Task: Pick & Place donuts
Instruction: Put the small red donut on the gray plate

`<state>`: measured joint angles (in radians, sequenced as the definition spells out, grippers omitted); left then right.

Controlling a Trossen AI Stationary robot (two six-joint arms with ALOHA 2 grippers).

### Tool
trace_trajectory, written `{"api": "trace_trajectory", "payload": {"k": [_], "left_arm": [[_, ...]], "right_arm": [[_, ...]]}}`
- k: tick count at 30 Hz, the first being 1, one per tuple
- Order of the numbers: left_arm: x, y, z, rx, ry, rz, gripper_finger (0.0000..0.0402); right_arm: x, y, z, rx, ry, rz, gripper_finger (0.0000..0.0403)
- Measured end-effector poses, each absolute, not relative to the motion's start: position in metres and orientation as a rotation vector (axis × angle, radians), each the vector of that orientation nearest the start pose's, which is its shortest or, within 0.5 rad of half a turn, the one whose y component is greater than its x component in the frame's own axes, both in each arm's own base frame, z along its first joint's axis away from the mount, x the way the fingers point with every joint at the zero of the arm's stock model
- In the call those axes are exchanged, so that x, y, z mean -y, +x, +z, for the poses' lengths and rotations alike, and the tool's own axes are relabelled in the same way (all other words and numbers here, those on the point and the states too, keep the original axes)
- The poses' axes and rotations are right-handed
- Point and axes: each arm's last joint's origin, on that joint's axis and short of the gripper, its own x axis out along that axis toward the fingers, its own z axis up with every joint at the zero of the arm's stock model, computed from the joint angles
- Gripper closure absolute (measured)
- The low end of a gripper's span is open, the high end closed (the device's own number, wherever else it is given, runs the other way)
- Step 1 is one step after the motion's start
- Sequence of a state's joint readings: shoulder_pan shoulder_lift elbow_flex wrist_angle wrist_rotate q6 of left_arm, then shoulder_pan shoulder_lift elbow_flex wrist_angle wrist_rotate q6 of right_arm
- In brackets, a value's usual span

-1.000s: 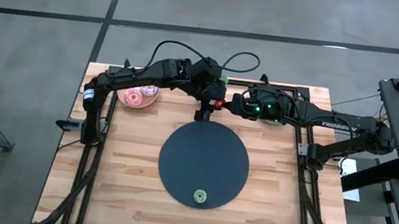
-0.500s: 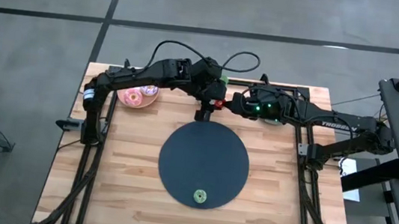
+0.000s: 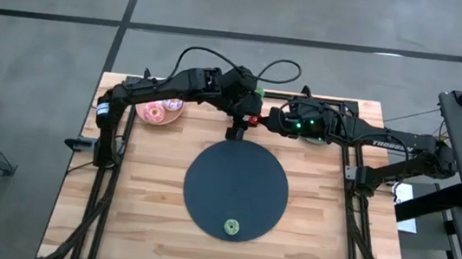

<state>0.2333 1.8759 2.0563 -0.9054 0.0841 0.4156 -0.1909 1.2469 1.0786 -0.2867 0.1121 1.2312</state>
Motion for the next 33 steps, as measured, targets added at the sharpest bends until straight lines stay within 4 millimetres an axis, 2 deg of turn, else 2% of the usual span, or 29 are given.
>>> {"api": "trace_trajectory", "payload": {"k": [14, 33], "left_arm": [[-0.0911, 0.3914, 0.3943, -0.739, 0.291, 0.015, 0.0209], [-0.0915, 0.3929, 0.3961, -0.716, 0.296, 0.021, 0.0209]], "right_arm": [[0.0559, 0.2691, 0.3309, -0.186, 1.216, -0.55, 0.0243], [0.0618, 0.2678, 0.3309, -0.174, 1.219, -0.567, 0.0247]]}}
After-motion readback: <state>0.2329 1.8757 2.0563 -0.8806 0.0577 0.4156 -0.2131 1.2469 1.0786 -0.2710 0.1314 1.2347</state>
